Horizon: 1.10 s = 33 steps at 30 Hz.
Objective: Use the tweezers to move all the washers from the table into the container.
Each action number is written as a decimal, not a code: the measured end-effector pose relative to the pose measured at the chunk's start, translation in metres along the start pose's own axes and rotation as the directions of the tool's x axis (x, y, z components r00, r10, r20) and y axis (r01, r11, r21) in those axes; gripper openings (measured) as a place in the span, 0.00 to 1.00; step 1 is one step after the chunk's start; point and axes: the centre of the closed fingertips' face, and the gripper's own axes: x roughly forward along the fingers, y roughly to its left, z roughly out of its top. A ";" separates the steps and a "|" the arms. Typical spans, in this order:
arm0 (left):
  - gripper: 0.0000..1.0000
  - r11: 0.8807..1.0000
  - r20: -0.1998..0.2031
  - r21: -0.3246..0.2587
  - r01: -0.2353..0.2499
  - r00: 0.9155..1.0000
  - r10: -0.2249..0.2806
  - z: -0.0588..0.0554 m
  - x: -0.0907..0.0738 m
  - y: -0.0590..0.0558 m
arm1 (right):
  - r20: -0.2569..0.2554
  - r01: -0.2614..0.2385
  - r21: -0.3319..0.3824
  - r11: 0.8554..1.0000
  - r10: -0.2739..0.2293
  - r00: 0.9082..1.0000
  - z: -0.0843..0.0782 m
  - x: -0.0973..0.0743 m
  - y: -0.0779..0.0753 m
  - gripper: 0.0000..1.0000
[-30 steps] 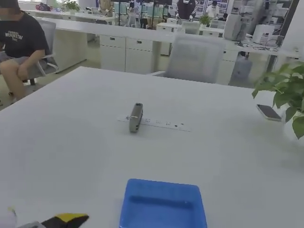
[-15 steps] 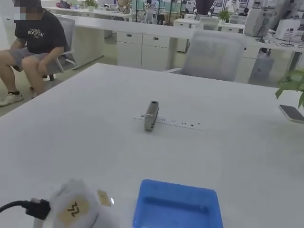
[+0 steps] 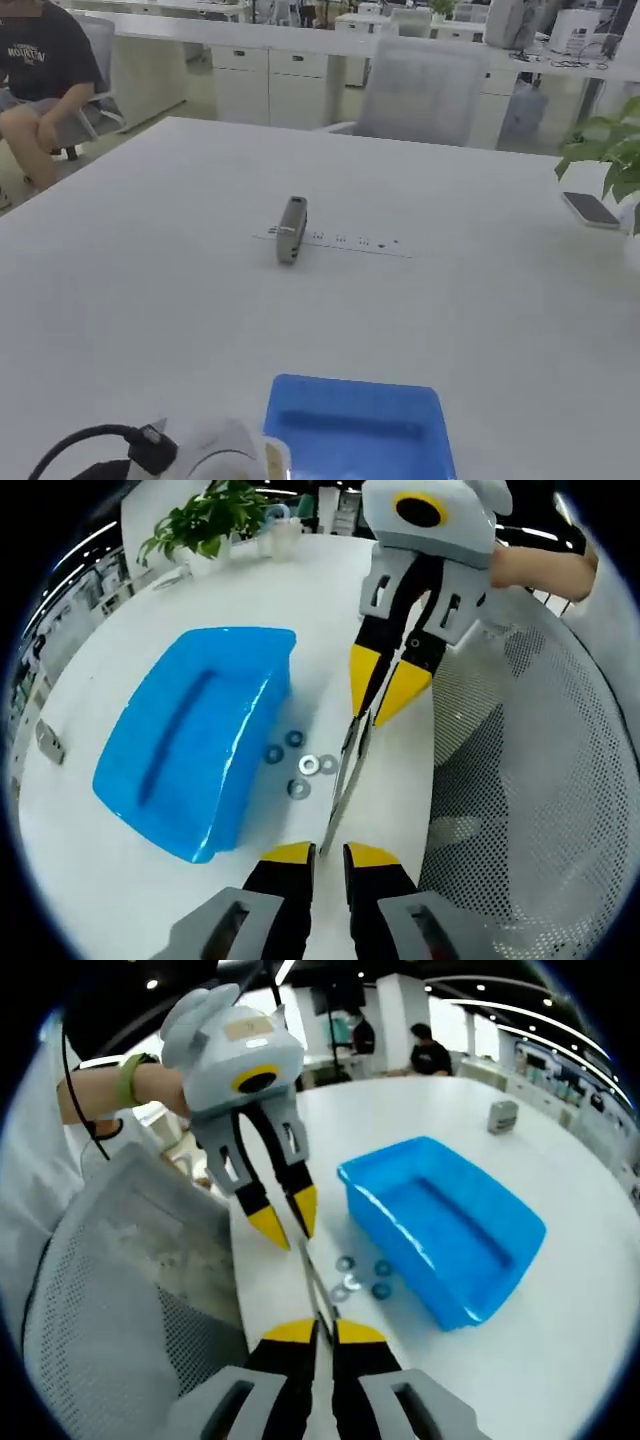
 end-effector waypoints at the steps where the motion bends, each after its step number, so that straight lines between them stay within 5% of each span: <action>1: 0.06 1.000 -0.001 -0.001 0.008 1.000 -0.008 0.001 0.001 -0.001 | 0.009 0.008 0.008 1.000 -0.008 1.000 0.000 0.000 0.000 0.00; 9: 0.00 0.995 -0.051 0.096 0.013 0.999 -0.008 0.001 0.007 -0.004 | 0.003 0.032 -0.003 0.999 -0.032 0.999 -0.008 0.001 -0.002 0.01; 16: 0.00 0.987 -0.054 0.157 0.015 0.999 -0.007 0.004 0.008 -0.008 | -0.018 0.007 -0.077 0.997 -0.008 1.000 -0.008 0.006 -0.001 0.25; 26: 0.00 0.988 0.040 0.147 -0.045 0.998 0.040 0.021 -0.027 -0.021 | 0.008 -0.039 -0.156 0.987 0.041 0.999 0.003 0.008 0.008 0.27; 33: 0.00 0.991 0.121 0.109 -0.073 0.991 0.060 0.038 -0.060 -0.037 | 0.002 -0.099 -0.230 0.968 0.102 0.995 0.008 0.011 0.024 0.19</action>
